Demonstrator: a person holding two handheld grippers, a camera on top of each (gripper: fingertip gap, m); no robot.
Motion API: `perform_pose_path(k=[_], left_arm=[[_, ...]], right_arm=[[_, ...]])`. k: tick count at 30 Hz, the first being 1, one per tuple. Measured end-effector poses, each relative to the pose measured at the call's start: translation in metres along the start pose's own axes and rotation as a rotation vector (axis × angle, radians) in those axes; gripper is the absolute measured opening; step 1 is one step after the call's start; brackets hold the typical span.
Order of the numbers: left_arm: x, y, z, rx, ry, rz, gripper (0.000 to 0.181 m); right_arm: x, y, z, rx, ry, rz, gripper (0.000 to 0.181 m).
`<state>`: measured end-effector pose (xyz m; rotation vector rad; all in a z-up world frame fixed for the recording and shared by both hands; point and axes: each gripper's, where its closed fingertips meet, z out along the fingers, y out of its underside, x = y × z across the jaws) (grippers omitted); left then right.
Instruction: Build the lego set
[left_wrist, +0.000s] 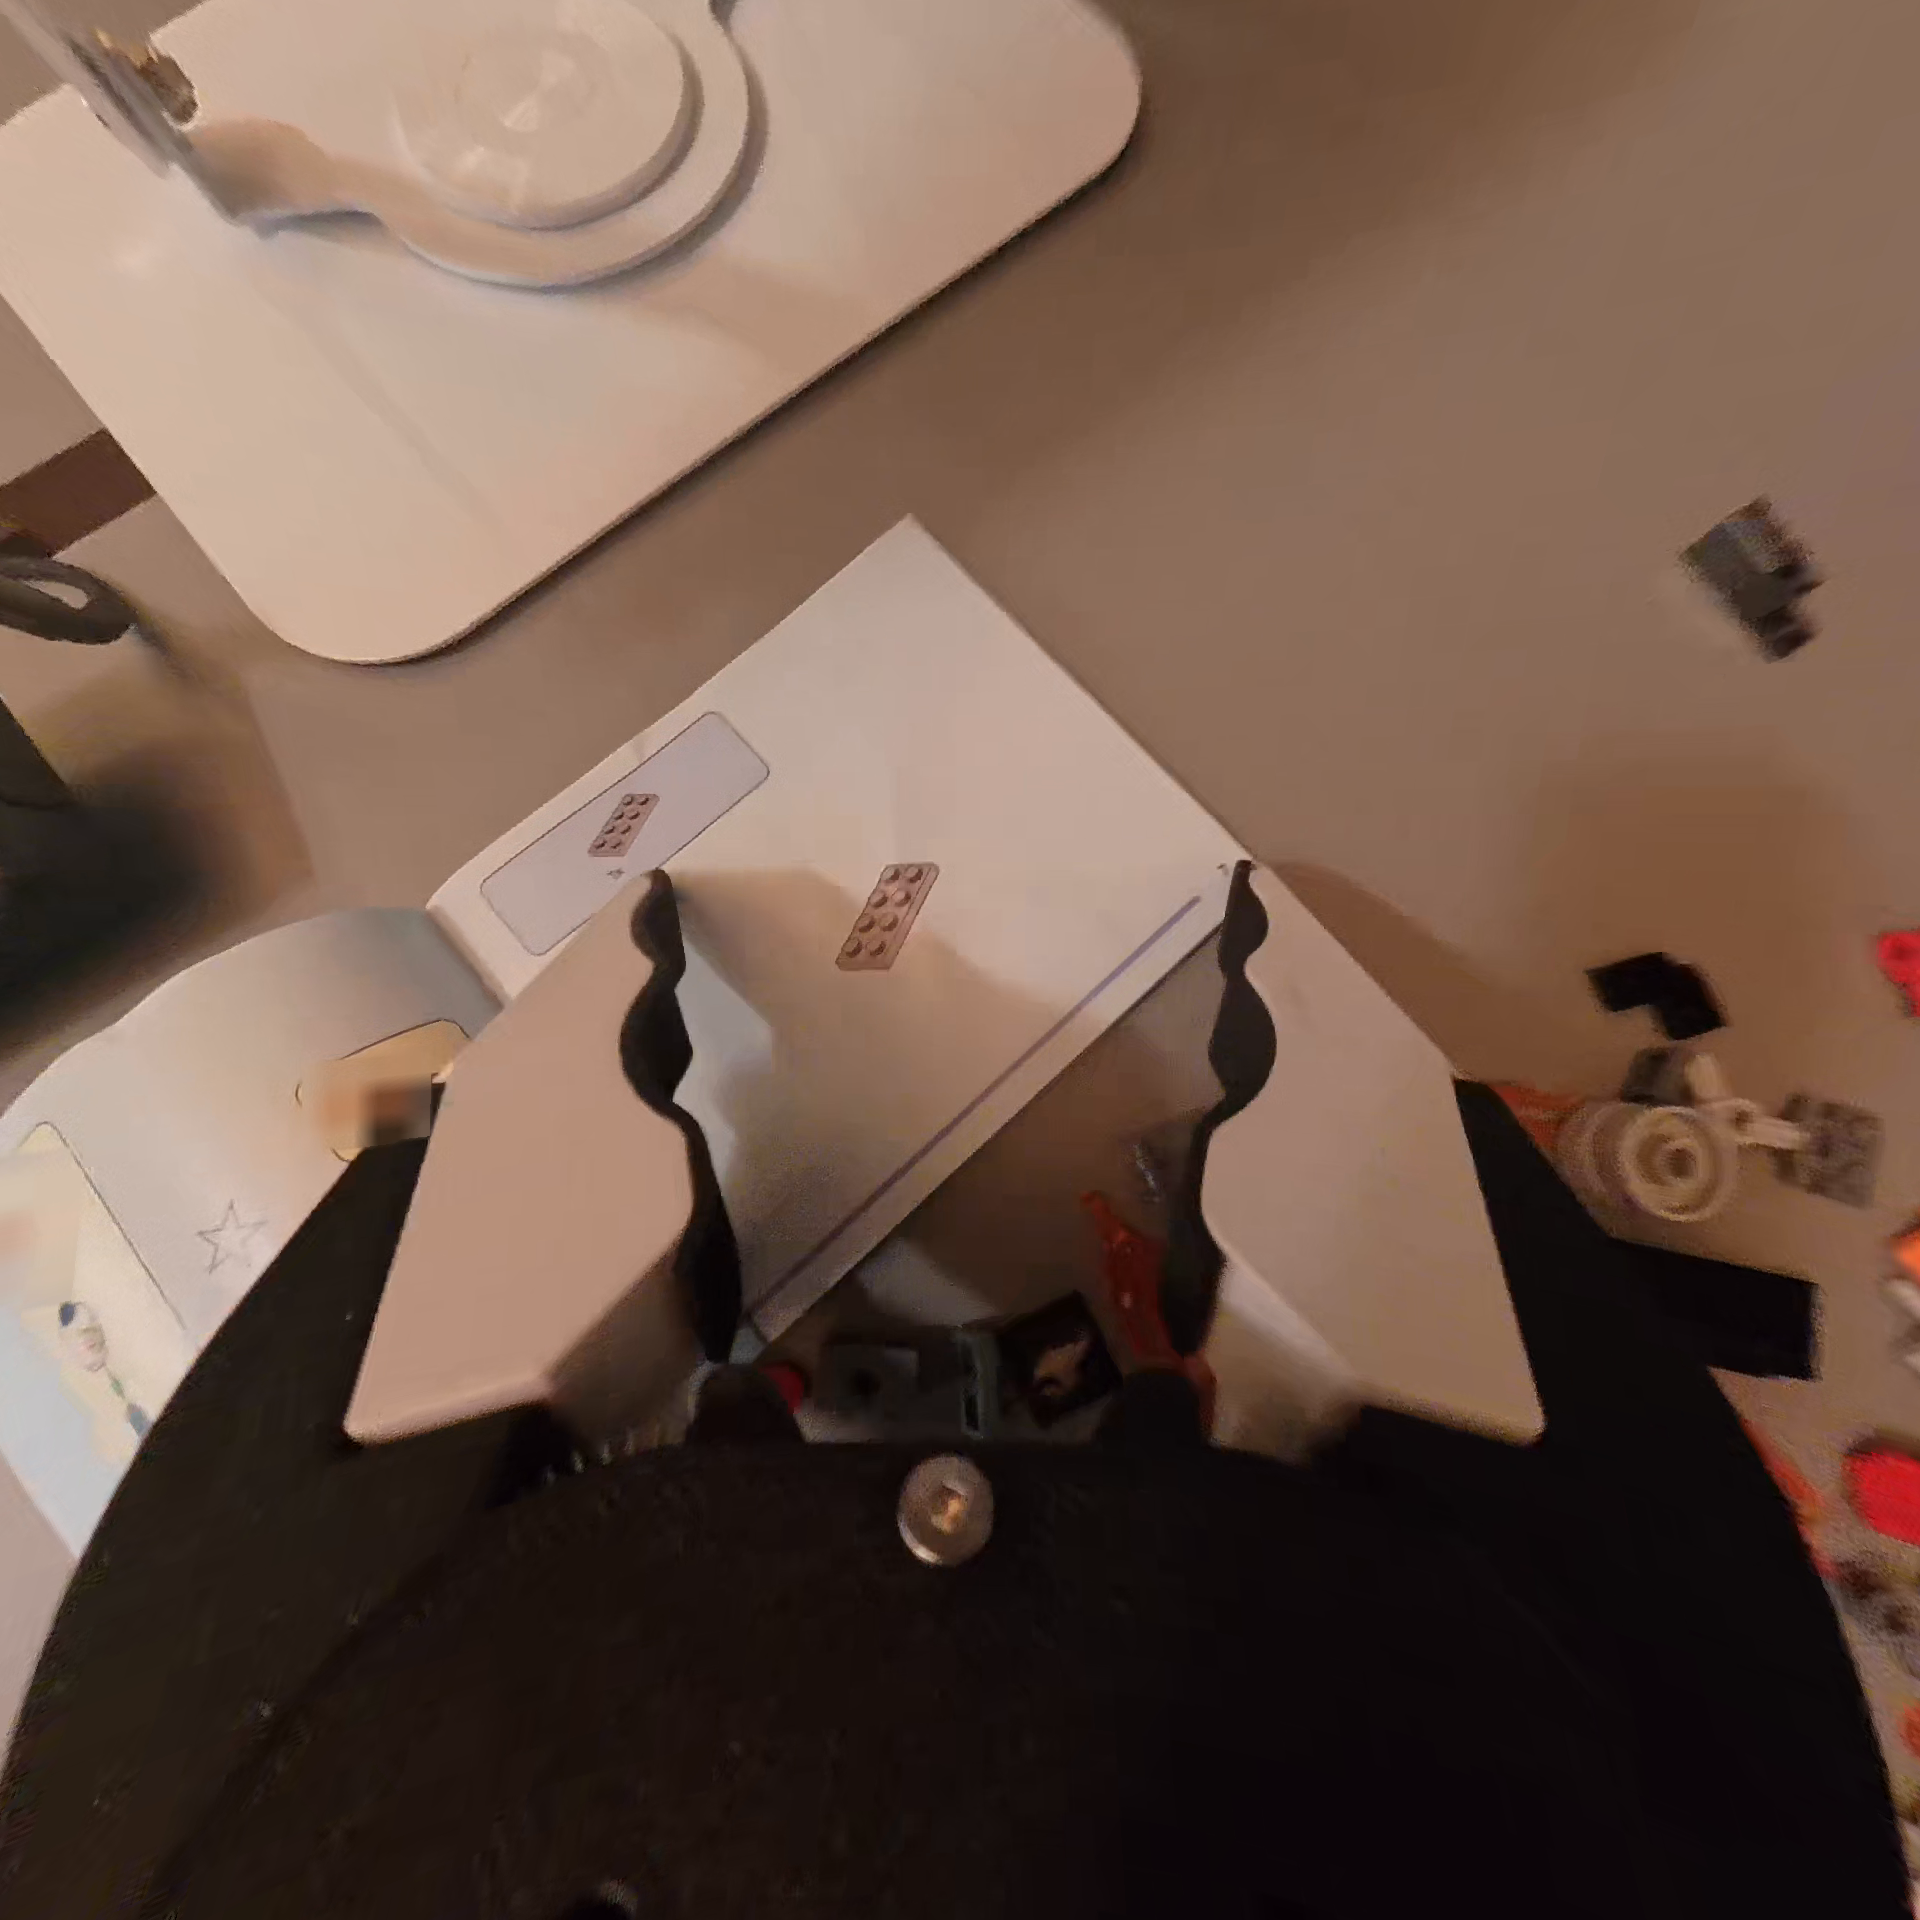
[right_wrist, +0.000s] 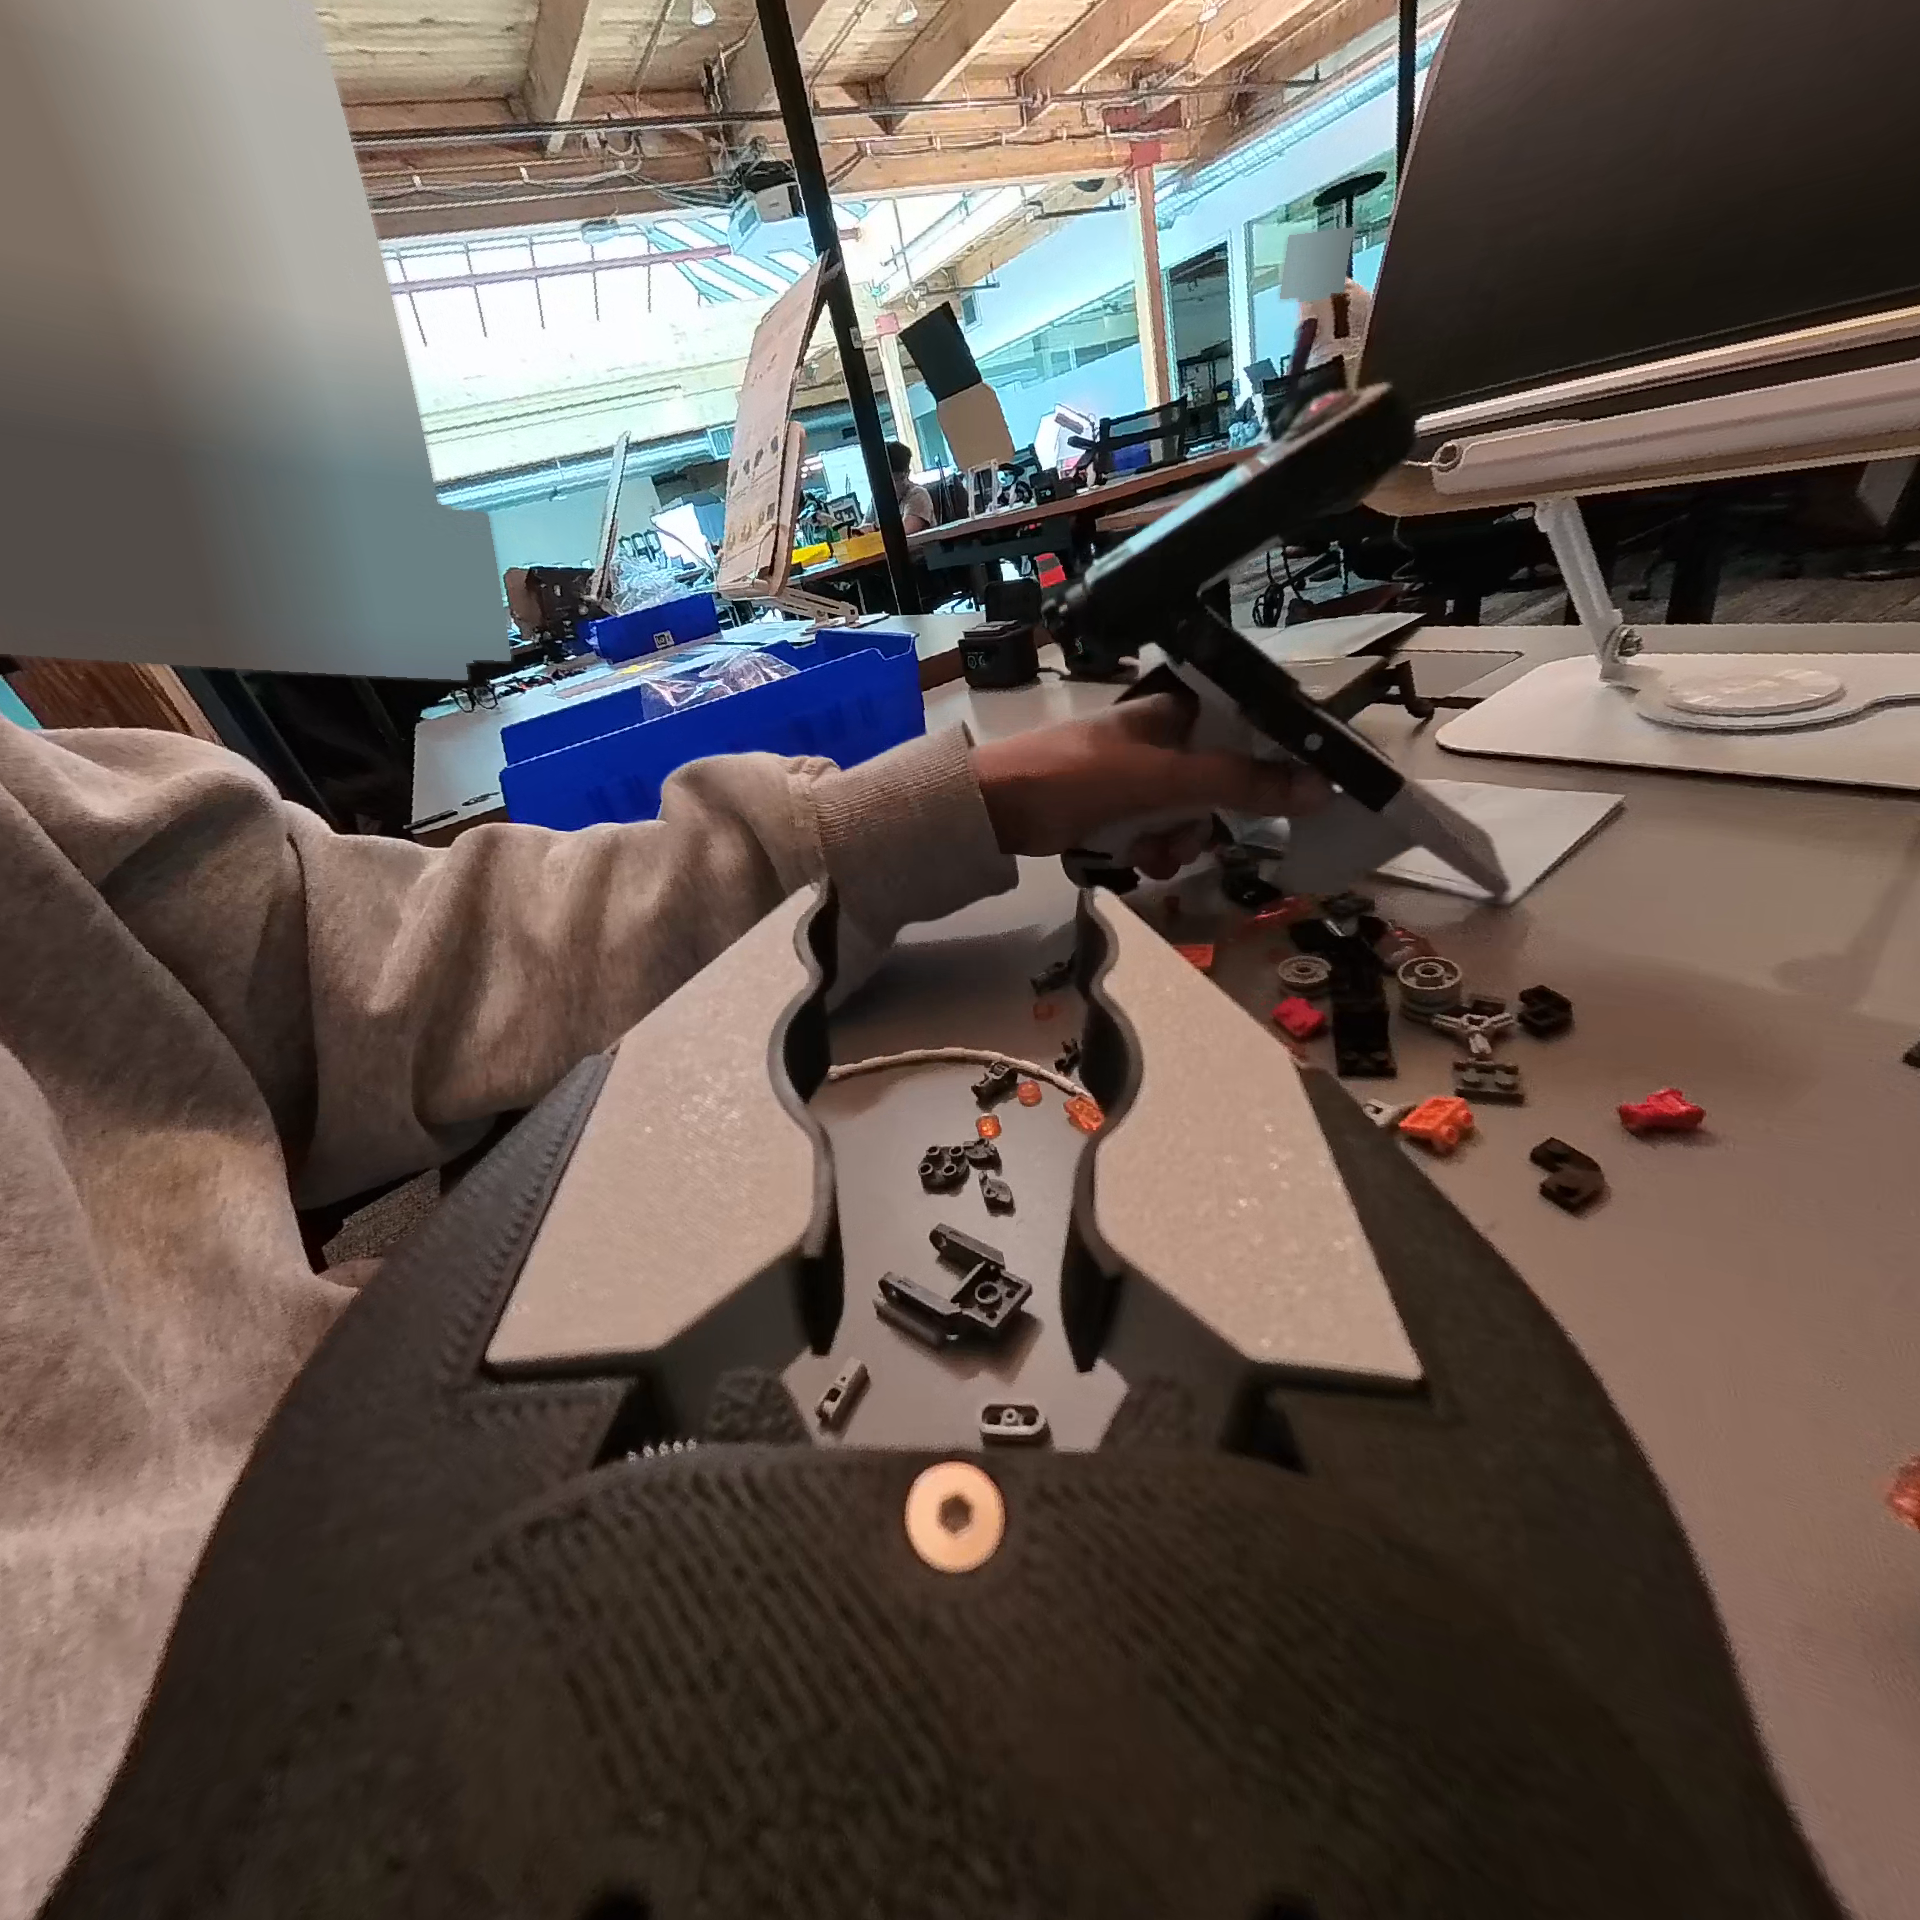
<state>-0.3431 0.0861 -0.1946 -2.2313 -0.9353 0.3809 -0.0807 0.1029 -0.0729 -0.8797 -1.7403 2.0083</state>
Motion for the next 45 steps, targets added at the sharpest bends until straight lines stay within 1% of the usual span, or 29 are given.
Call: perform_pose_path(k=[7, 11, 18, 22, 25, 29, 33, 38, 39, 41, 43, 44, 45], left_arm=[[-0.001, 0.002, 0.002, -0.022, -0.011, -0.011, 0.106], [-0.002, 0.004, 0.001, -0.045, -0.011, -0.012, 0.103], [-0.014, 0.003, -0.002, -0.019, -0.038, -0.022, 0.071], [-0.011, 0.002, -0.002, -0.009, -0.042, 0.006, 0.043], [-0.008, 0.000, -0.002, -0.006, -0.070, 0.047, 0.024], [-0.011, 0.000, -0.002, -0.005, -0.107, 0.079, 0.003], [-0.009, 0.002, -0.004, -0.030, -0.054, 0.042, 0.003], [-0.004, 0.000, -0.006, -0.010, 0.020, -0.003, 0.001], [-0.002, -0.003, -0.007, 0.007, 0.027, -0.004, 0.016], [0.006, -0.009, -0.008, 0.035, 0.054, 0.009, 0.059], [0.008, -0.011, -0.005, 0.036, 0.035, 0.026, 0.101], [0.005, -0.007, -0.002, 0.017, 0.000, 0.033, 0.116], [-0.001, -0.002, 0.002, -0.013, -0.039, 0.038, 0.126]], right_arm=[[0.000, -0.001, -0.001, 0.007, -0.008, 0.019, 0.044], [0.001, -0.001, -0.001, 0.009, -0.009, 0.024, 0.044], [0.001, 0.000, 0.000, 0.005, -0.007, 0.022, 0.044], [0.001, 0.000, 0.000, 0.002, -0.005, 0.019, 0.044], [0.001, 0.000, 0.000, 0.000, -0.003, 0.017, 0.044], [0.001, 0.000, 0.000, 0.001, -0.001, 0.014, 0.044], [0.001, 0.000, 0.000, 0.002, 0.000, 0.014, 0.044], [0.001, 0.000, 0.000, 0.003, -0.002, 0.017, 0.044], [0.001, 0.000, 0.000, 0.003, -0.002, 0.018, 0.044], [0.001, 0.000, 0.000, 0.004, -0.004, 0.021, 0.044], [0.001, -0.001, 0.000, 0.006, -0.006, 0.024, 0.044], [0.000, -0.001, 0.000, 0.007, -0.007, 0.026, 0.044], [0.000, -0.001, -0.001, 0.008, -0.008, 0.027, 0.044]])
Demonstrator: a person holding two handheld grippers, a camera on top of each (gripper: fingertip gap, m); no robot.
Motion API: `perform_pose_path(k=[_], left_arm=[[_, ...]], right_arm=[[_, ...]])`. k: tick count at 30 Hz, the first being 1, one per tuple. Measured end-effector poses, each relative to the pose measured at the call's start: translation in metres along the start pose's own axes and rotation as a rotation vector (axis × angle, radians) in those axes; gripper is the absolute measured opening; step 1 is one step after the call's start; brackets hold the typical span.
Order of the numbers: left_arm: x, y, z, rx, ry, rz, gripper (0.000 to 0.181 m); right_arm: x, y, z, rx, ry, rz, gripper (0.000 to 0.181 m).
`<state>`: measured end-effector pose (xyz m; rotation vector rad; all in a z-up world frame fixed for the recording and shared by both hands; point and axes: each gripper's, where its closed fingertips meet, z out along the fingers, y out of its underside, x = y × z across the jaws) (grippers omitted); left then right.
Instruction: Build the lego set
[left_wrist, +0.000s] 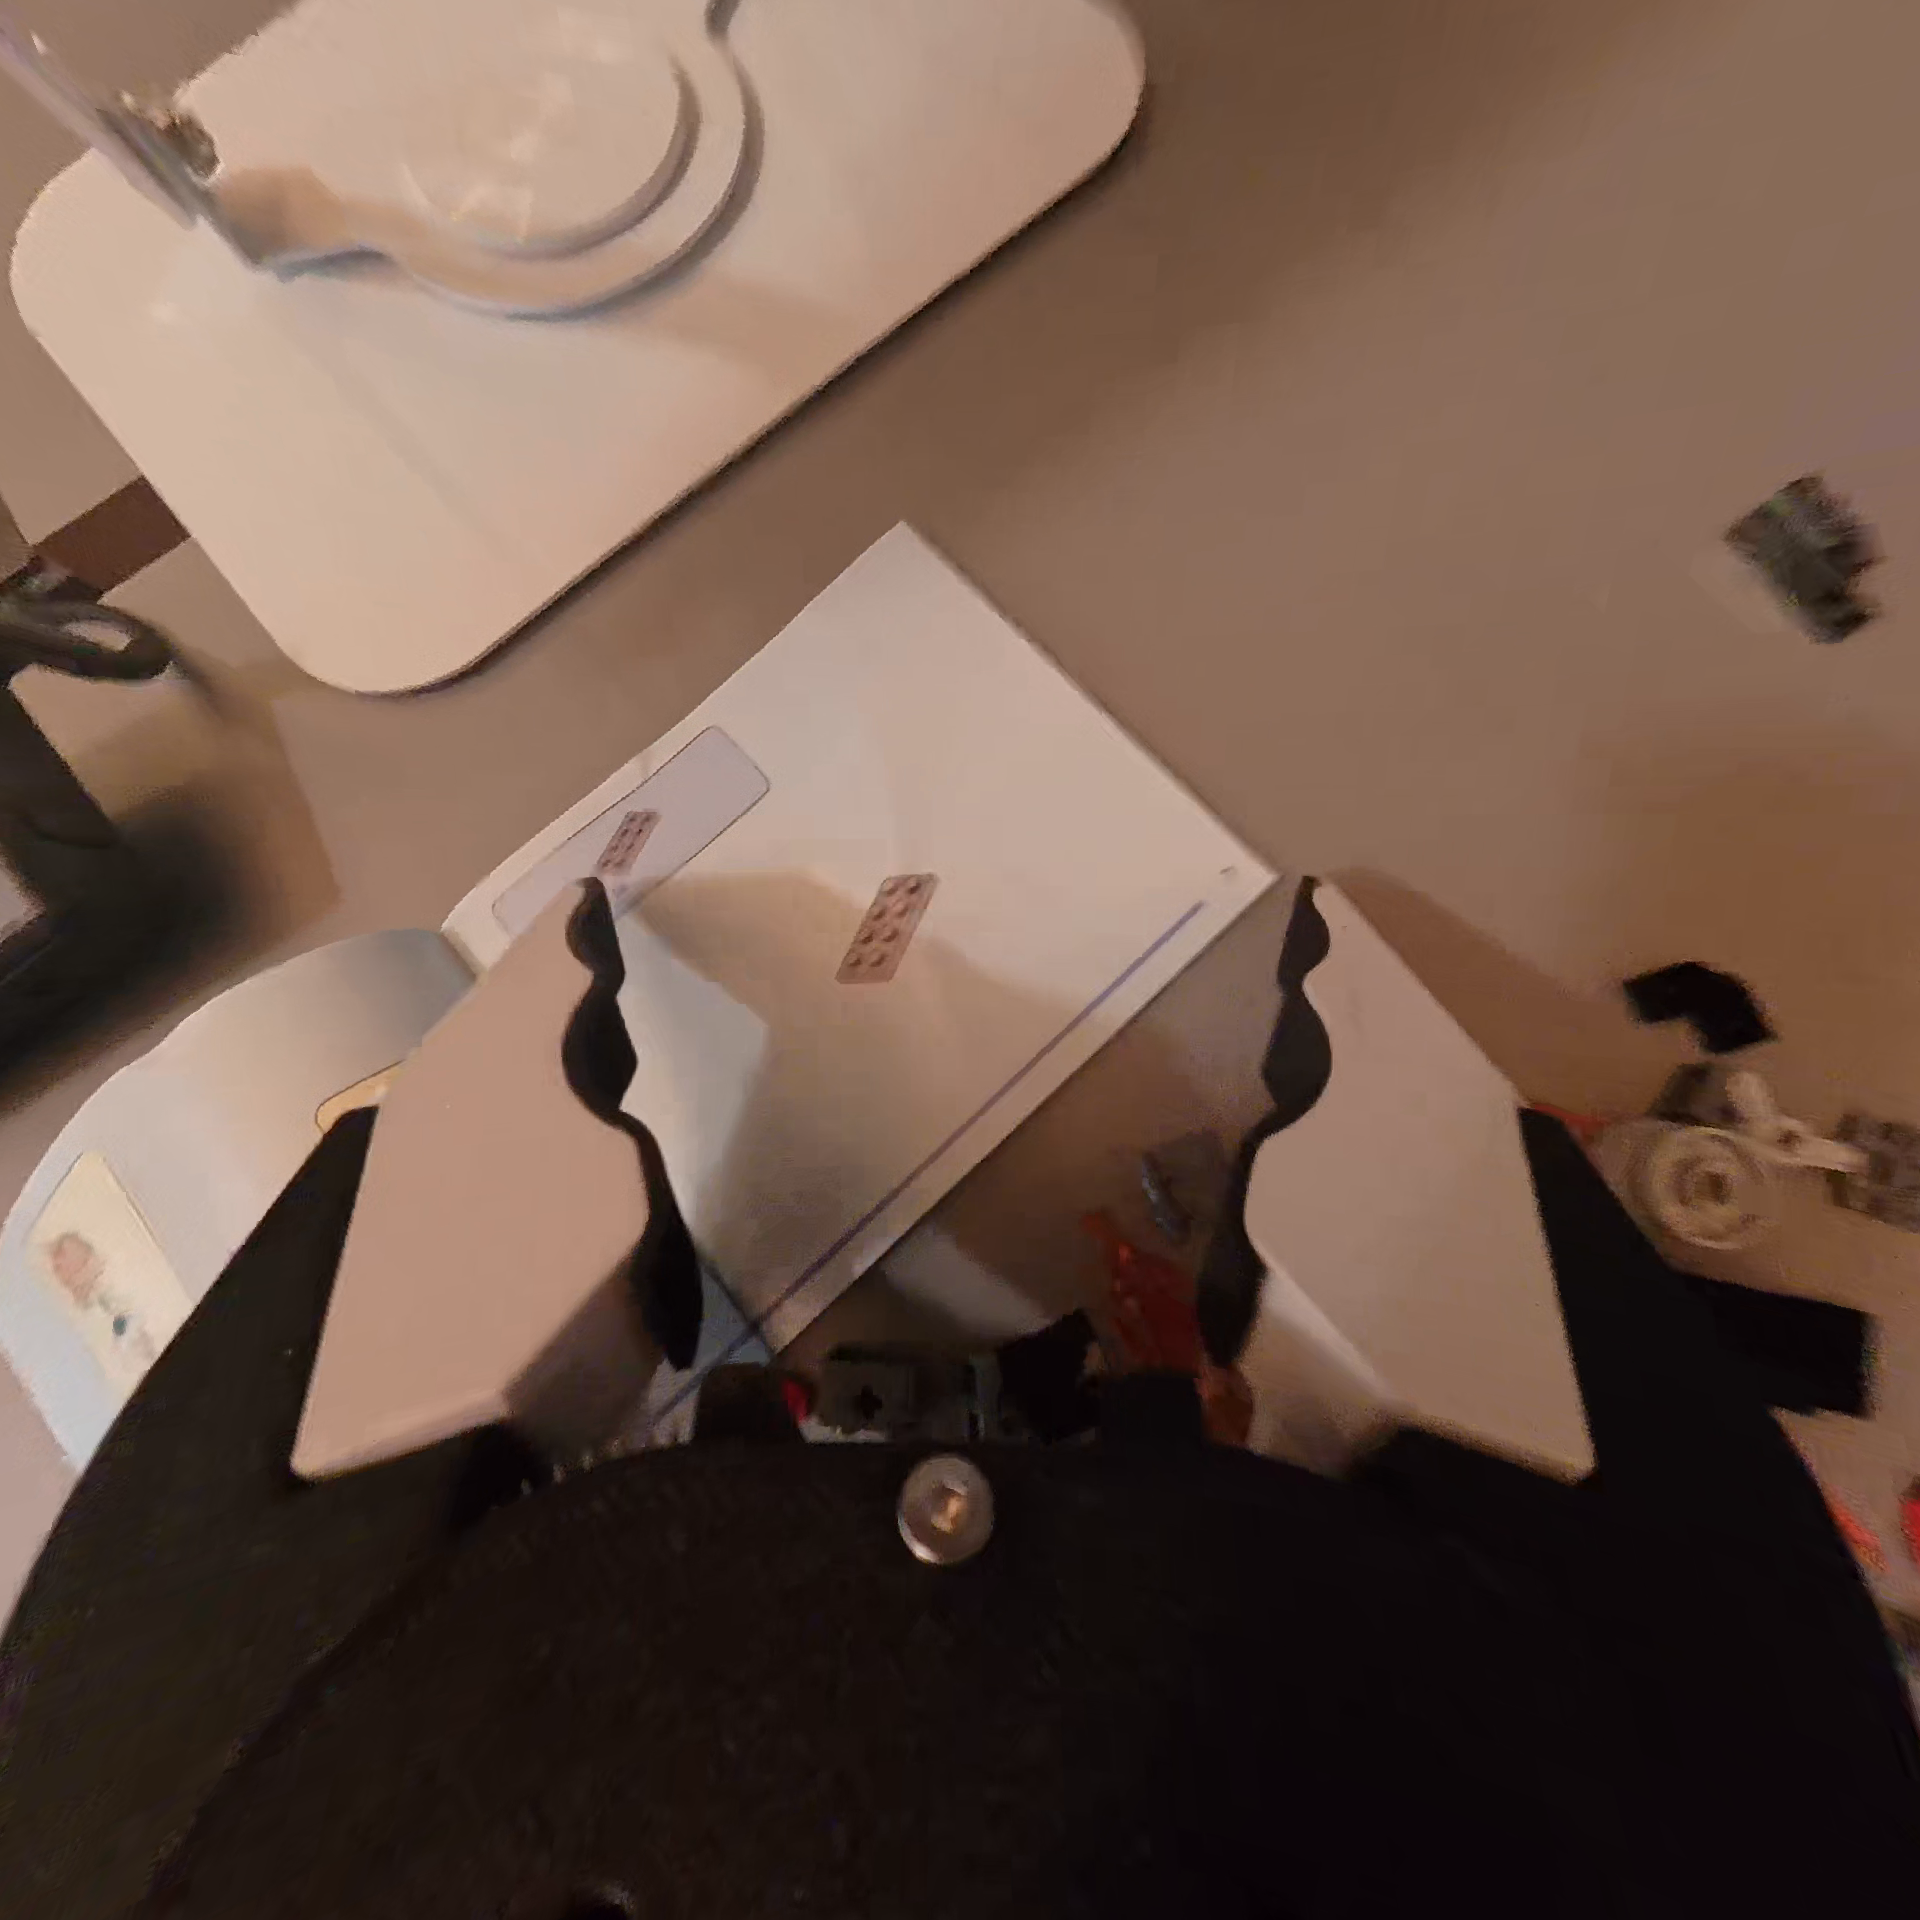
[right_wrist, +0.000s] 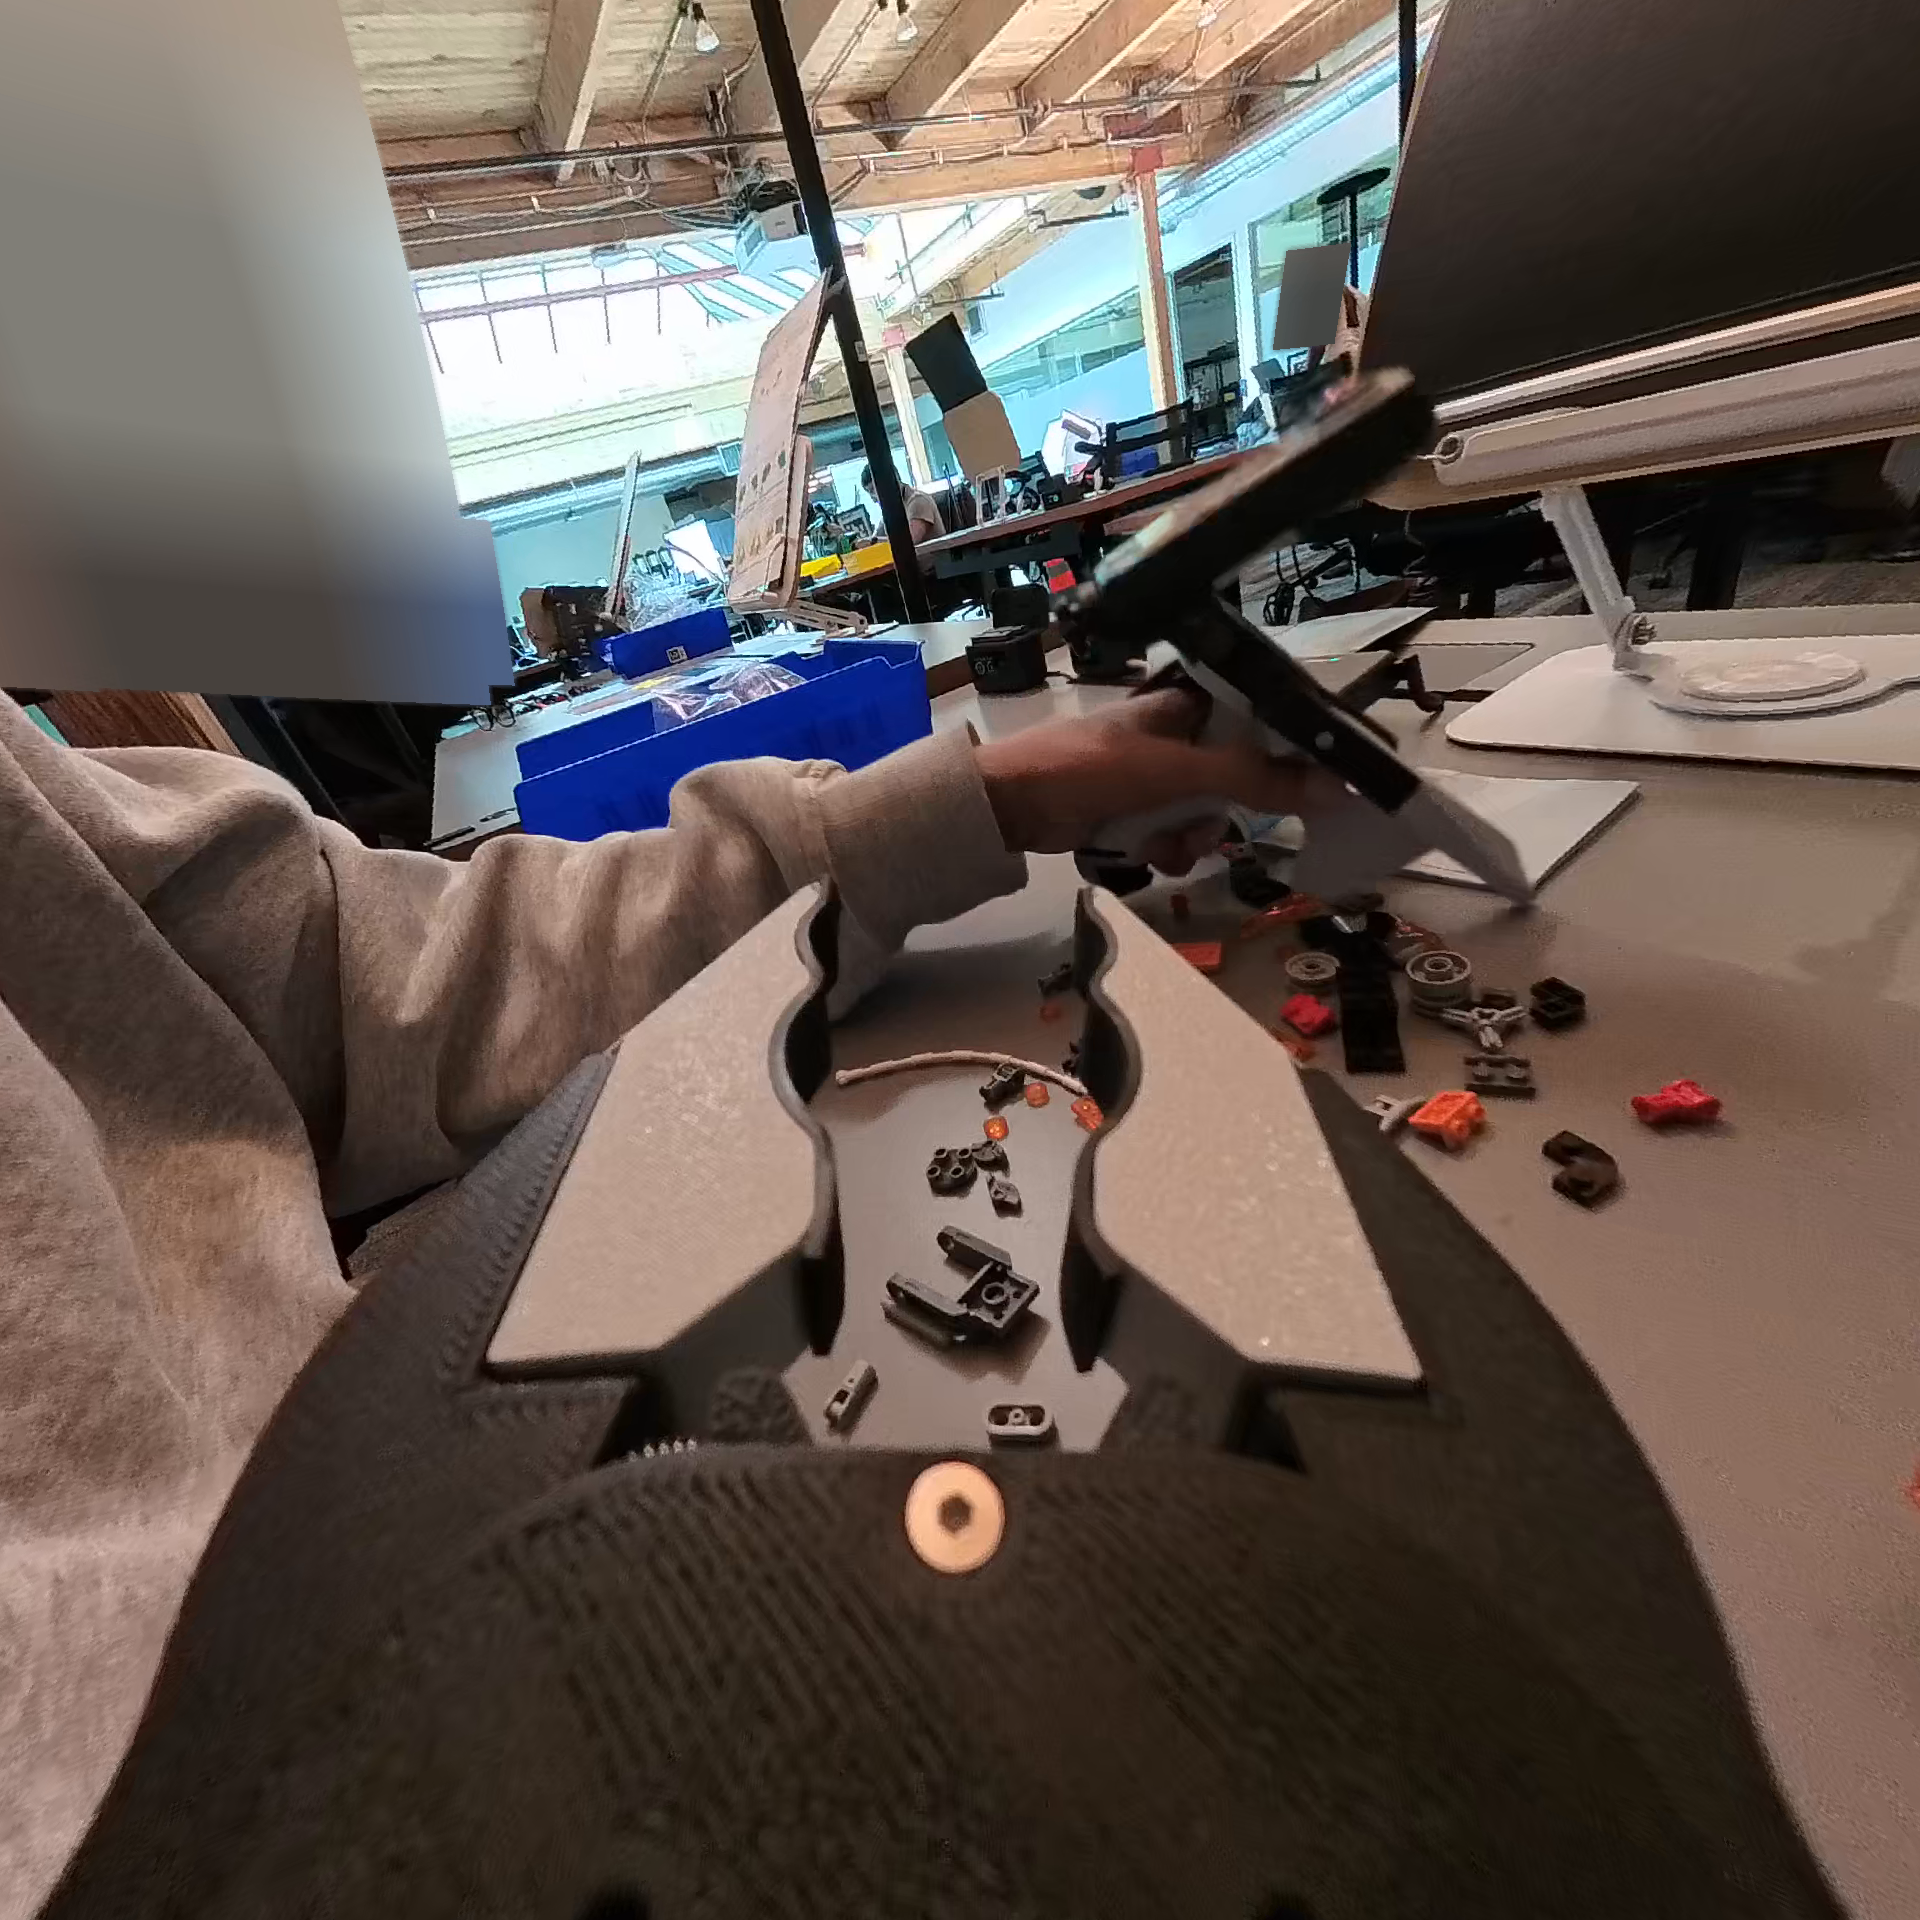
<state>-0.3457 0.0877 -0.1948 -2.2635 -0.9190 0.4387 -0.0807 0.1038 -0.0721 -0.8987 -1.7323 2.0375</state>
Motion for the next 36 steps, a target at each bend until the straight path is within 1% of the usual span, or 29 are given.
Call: perform_pose_path(k=[2, 6, 11, 23, 27, 28, 31, 32, 36], left_arm=[[-0.0008, 0.0039, 0.0039, -0.009, 0.021, -0.055, 0.127], [-0.0009, 0.0045, 0.0031, -0.032, 0.020, -0.045, 0.124], [0.0008, 0.0043, 0.0022, -0.028, 0.034, -0.035, 0.120], [0.0017, 0.0039, 0.0001, 0.004, 0.083, -0.014, 0.120], [0.0022, 0.0006, -0.0037, 0.023, 0.138, -0.065, 0.120], [0.0012, -0.0004, -0.0043, 0.029, 0.144, -0.082, 0.117], [-0.0073, 0.0029, -0.0022, 0.024, 0.077, -0.036, 0.100], [-0.0072, 0.0036, -0.0015, 0.024, 0.060, -0.016, 0.101], [-0.0065, 0.0032, -0.0012, 0.018, 0.053, -0.031, 0.101]], right_arm=[[-0.0001, -0.0001, -0.0002, 0.002, -0.003, 0.005, 0.044], [0.0000, -0.0006, -0.0005, 0.007, -0.009, 0.017, 0.044], [0.0004, -0.0013, -0.0010, 0.012, -0.014, 0.032, 0.044], [0.0017, -0.0025, -0.0024, 0.024, -0.026, 0.064, 0.044], [0.0019, -0.0028, -0.0027, 0.026, -0.029, 0.070, 0.044], [0.0018, -0.0028, -0.0026, 0.026, -0.030, 0.072, 0.044], [0.0018, -0.0029, -0.0028, 0.028, -0.033, 0.077, 0.044], [0.0018, -0.0030, -0.0028, 0.029, -0.034, 0.078, 0.044], [0.0018, -0.0034, -0.0033, 0.031, -0.036, 0.083, 0.045]])
